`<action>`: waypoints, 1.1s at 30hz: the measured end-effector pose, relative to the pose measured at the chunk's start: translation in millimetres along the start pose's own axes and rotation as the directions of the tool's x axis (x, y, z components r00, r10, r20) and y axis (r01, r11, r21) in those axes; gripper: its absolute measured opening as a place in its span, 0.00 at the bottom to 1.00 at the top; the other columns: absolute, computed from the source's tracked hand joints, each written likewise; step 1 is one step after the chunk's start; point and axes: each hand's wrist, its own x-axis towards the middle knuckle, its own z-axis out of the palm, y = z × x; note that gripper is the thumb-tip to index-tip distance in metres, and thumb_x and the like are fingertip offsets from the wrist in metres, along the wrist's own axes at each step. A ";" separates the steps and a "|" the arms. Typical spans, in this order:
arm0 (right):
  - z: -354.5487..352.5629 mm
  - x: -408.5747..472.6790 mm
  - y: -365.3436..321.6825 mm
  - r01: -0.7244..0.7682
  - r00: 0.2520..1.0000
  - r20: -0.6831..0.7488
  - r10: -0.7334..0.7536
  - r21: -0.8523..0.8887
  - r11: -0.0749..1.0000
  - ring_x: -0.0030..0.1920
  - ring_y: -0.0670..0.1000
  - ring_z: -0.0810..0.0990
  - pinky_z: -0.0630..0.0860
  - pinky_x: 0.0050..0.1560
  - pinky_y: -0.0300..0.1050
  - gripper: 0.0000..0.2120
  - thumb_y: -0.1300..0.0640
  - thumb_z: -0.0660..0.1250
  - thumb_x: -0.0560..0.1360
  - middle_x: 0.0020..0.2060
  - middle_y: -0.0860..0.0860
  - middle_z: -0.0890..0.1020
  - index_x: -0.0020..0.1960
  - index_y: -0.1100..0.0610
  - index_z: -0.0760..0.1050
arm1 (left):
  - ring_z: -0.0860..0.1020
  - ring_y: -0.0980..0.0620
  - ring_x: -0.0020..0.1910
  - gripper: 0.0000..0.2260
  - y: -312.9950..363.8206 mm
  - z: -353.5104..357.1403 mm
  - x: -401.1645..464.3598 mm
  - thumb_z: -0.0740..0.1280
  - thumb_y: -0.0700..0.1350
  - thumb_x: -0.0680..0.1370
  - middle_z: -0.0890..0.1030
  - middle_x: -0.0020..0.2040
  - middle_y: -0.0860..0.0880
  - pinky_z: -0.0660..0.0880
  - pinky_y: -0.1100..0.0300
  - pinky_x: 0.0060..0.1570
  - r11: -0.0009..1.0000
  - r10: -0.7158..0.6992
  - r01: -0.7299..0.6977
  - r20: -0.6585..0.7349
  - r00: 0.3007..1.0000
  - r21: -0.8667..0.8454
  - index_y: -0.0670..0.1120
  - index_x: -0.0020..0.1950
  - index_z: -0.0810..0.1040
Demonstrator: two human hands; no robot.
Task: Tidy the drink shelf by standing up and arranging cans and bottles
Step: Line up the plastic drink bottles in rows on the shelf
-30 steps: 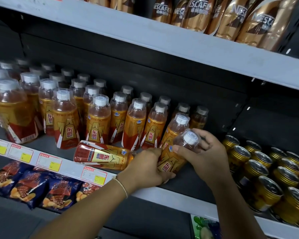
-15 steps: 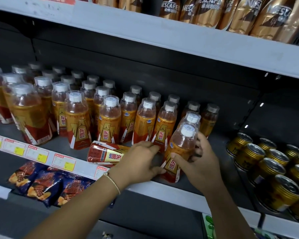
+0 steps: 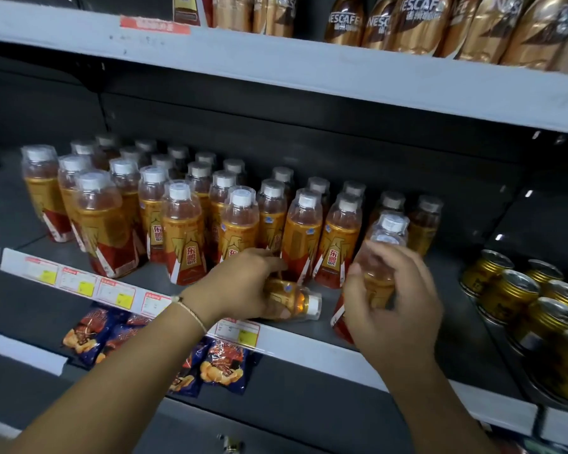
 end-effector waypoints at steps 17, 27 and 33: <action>96.3 -12.8 10.7 -0.229 0.426 0.714 0.556 -0.509 0.829 0.56 0.58 0.77 0.72 0.53 0.48 0.12 0.55 0.55 0.82 0.54 0.56 0.80 0.59 0.54 0.75 | 0.71 0.45 0.62 0.32 -12.9 12.7 -28.5 0.70 0.50 0.69 0.75 0.62 0.48 0.69 0.50 0.60 0.947 -0.124 0.120 -0.007 0.992 0.297 0.49 0.72 0.68; 90.1 14.3 -25.5 -0.181 0.489 0.629 0.605 -0.605 0.776 0.61 0.59 0.74 0.75 0.60 0.55 0.15 0.51 0.56 0.81 0.59 0.54 0.80 0.65 0.51 0.73 | 0.71 0.46 0.63 0.35 -18.2 22.8 -32.5 0.69 0.54 0.70 0.74 0.66 0.48 0.69 0.51 0.63 0.970 -0.068 0.096 -0.129 0.989 0.223 0.46 0.75 0.64; 83.5 32.5 -48.8 -0.045 0.625 0.579 0.523 -0.642 0.765 0.66 0.57 0.69 0.67 0.60 0.58 0.15 0.50 0.56 0.80 0.61 0.51 0.77 0.65 0.51 0.72 | 0.71 0.44 0.67 0.35 -7.8 35.3 -31.7 0.70 0.55 0.73 0.73 0.70 0.44 0.71 0.53 0.65 0.990 -0.121 0.096 -0.292 0.949 -0.099 0.42 0.76 0.65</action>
